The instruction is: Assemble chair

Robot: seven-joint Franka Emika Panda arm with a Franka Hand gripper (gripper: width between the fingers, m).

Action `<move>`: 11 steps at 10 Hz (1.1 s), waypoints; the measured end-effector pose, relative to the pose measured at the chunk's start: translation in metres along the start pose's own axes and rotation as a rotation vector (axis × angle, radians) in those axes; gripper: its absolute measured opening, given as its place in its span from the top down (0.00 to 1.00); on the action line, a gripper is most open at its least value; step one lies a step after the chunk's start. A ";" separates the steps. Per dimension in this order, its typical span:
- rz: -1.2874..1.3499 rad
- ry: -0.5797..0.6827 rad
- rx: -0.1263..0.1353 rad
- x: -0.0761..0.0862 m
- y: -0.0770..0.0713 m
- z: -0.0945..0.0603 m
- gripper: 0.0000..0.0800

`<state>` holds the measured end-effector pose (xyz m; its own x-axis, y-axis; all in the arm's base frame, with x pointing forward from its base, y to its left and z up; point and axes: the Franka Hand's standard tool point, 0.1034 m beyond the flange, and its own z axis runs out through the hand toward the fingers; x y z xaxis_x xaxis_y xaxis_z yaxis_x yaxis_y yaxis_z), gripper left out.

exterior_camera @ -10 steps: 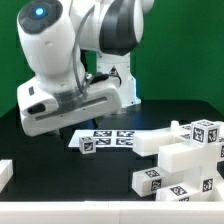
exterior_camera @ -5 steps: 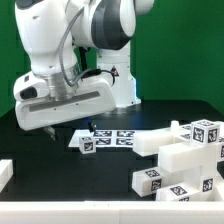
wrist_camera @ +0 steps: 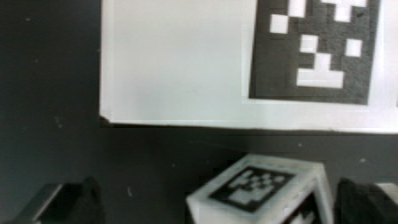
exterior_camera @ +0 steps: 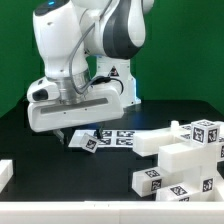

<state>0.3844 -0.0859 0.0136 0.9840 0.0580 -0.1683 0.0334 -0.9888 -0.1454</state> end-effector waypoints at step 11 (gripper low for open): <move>0.014 0.015 0.002 0.012 0.018 -0.008 0.47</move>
Offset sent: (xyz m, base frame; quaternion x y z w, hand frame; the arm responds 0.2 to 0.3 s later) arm 0.0143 -0.0041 0.0102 0.0107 -0.0129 -0.0054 0.9998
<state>0.3978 -0.1039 0.0166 0.9869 0.0420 -0.1560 0.0191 -0.9892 -0.1453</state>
